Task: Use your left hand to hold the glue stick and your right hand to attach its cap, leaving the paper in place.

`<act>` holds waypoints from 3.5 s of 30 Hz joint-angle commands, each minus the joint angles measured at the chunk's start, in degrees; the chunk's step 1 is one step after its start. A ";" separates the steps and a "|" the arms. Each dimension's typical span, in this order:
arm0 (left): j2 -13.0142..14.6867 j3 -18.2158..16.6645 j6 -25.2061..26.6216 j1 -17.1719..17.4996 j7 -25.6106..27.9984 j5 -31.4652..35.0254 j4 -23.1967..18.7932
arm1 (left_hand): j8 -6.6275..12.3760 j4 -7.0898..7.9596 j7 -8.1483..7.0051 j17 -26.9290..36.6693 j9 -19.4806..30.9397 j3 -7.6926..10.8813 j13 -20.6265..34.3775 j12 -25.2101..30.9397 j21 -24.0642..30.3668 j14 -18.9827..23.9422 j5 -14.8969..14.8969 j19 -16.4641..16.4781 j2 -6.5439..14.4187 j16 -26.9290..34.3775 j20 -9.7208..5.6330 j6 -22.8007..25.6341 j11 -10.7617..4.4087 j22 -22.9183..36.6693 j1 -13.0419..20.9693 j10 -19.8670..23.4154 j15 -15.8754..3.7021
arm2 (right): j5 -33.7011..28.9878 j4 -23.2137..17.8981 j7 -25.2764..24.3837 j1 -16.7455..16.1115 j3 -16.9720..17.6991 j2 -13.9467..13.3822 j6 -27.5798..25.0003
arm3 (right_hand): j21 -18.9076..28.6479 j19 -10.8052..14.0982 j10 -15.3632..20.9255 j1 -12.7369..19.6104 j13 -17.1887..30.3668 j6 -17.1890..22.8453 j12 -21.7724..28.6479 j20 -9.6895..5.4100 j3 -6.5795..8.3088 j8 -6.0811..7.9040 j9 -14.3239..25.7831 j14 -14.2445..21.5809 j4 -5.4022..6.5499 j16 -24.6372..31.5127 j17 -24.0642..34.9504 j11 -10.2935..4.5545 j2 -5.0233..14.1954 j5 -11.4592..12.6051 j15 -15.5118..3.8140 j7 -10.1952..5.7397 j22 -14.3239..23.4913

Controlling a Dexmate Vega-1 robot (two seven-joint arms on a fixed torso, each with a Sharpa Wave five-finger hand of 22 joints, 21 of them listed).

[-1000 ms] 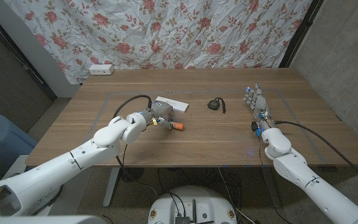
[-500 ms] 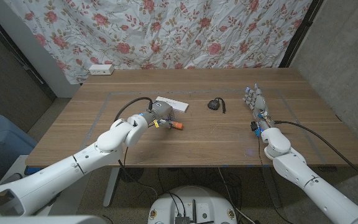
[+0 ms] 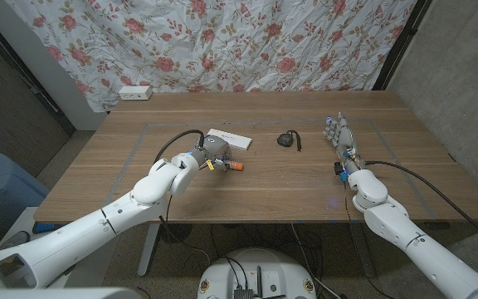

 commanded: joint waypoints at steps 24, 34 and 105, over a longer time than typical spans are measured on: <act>-1.64 0.61 6.51 1.20 -5.57 5.63 -2.03 | -0.38 0.84 3.22 0.03 -0.77 -2.08 -0.11 -0.41 -0.16 -7.58 -1.29 -3.88 -3.85 -0.51 2.57 -16.55 0.30 0.27 -5.34 -18.70 -5.93 | -0.19 -0.31 -0.29 0.05 -0.52 -0.05 -0.75 | -0.13 -0.43 0.05 -0.68 0.11 0.50 0.02 0.94 0.47 0.42 -0.03 0.23 0.38 -0.04 0.63 -0.15 3.72 -0.36 1.30 -0.70 0.03; -1.71 0.01 8.02 0.95 -11.81 5.07 -3.83 | -0.26 1.36 4.33 -0.09 -1.03 -3.00 -0.22 -0.31 -0.42 -14.79 -1.35 -8.96 -4.63 -0.73 2.95 -22.89 1.27 0.16 -9.54 -26.48 -3.24 | -0.12 -0.40 0.44 -0.22 -0.62 -0.33 -0.37 | -0.15 -0.65 -0.16 -0.83 0.12 -0.01 -0.04 1.12 0.55 0.22 -0.03 -0.11 0.41 -0.15 0.81 0.16 3.60 -0.49 1.21 -1.49 0.04; -7.70 -17.30 -4.30 6.59 31.73 -56.42 9.55 | 0.10 4.42 5.15 -0.39 -1.50 -0.11 -0.90 0.90 1.38 -20.17 -1.32 -8.87 6.96 0.28 1.88 -28.44 6.34 0.16 -20.47 -37.53 -1.28 | 1.06 6.09 4.15 4.20 -1.57 3.35 4.71 | 0.12 -1.86 0.54 -1.37 -0.02 -1.70 0.13 -1.46 0.68 0.29 -0.13 -0.23 0.28 -0.68 0.45 0.09 2.41 -1.40 -2.24 0.00 -0.03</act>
